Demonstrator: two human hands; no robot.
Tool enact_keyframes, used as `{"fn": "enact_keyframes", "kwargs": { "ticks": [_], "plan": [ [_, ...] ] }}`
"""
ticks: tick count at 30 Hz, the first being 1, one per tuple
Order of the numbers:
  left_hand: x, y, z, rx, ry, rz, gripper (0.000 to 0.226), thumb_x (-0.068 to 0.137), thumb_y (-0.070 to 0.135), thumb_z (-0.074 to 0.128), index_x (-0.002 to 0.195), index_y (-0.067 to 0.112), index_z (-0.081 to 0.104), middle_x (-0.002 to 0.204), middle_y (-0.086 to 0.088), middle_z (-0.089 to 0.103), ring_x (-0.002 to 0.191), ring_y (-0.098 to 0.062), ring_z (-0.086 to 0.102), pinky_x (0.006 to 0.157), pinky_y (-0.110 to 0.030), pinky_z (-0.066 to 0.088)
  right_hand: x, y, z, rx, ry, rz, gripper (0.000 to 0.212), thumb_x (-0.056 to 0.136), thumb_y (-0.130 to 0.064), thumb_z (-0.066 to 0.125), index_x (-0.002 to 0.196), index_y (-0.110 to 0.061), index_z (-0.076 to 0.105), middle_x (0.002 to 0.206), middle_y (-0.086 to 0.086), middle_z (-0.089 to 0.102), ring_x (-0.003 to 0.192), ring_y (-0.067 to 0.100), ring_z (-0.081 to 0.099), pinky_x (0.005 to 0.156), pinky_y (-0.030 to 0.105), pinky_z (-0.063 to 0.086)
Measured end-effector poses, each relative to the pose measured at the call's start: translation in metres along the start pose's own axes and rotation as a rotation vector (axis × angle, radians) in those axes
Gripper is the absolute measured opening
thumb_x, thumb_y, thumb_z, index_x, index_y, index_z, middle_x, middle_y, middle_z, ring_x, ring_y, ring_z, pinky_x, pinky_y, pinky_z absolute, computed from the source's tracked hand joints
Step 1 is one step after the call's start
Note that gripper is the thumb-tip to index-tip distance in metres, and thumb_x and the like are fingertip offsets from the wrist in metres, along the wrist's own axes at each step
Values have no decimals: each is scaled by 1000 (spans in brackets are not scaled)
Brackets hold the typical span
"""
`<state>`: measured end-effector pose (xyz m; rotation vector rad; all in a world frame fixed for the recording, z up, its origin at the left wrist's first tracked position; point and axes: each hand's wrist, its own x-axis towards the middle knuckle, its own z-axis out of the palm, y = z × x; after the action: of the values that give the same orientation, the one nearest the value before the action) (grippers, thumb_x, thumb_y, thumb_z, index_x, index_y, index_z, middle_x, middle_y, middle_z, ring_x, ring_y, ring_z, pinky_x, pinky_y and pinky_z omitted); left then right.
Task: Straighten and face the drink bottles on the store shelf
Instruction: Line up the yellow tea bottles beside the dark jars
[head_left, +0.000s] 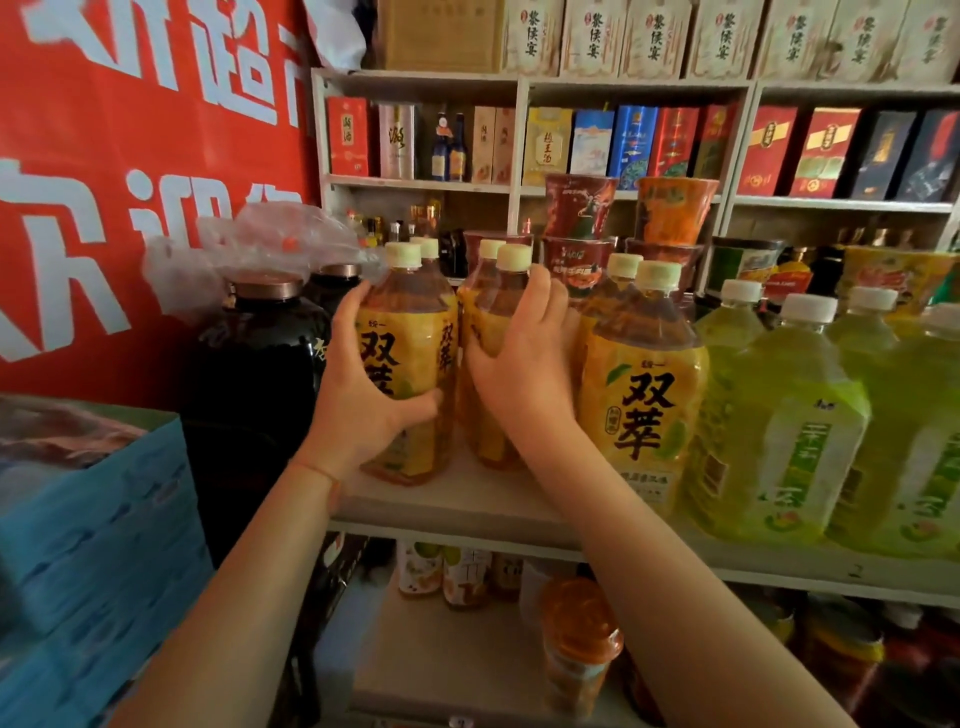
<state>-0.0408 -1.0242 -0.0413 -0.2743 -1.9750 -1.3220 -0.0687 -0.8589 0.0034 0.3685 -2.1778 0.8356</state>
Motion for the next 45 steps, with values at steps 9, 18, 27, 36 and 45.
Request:
{"fn": "enact_keyframes", "kwargs": {
  "ticks": [9, 18, 27, 36, 45],
  "plan": [
    [11, -12, -17, -82, -126, 29, 114, 57, 39, 85, 149, 51, 19, 152, 1, 36, 138, -17, 43, 109, -50, 46, -2, -9, -4, 49, -31, 152, 82, 88, -50, 67, 152, -32, 18, 134, 9, 35, 122, 28, 42, 86, 29, 37],
    [25, -20, -49, -467, -423, -110, 124, 55, 19, 78, 157, 45, 11, 147, 4, 49, 123, -21, 63, 89, -44, 58, -19, -34, 0, 66, 59, 187, 82, 81, -66, 64, 146, -28, 33, 133, -1, 35, 112, 16, 46, 74, 26, 42],
    [30, -18, -40, -637, -387, -203, 103, 64, 26, 84, 152, 38, 30, 137, -7, 62, 119, -27, 66, 89, -45, 59, -21, -37, 4, 499, 39, 351, 55, 87, -65, 57, 133, -36, 51, 129, -5, 52, 118, 12, 51, 96, 31, 43],
    [26, -9, -31, -717, -278, -247, 86, 66, 33, 83, 143, 37, 44, 130, -7, 67, 115, -28, 68, 85, -44, 60, -28, -47, 10, 651, 98, 407, 51, 88, -54, 65, 133, -35, 49, 107, -23, 58, 98, -8, 55, 75, 12, 43],
    [-2, 14, -12, 72, 219, -137, 101, 73, 68, 74, 153, 34, 23, 145, 1, 43, 134, -21, 44, 111, -55, 40, -28, -51, -8, 262, 36, 213, 74, 89, -52, 66, 149, -27, 33, 141, 0, 37, 114, 11, 41, 77, 12, 33]
  ]
}}
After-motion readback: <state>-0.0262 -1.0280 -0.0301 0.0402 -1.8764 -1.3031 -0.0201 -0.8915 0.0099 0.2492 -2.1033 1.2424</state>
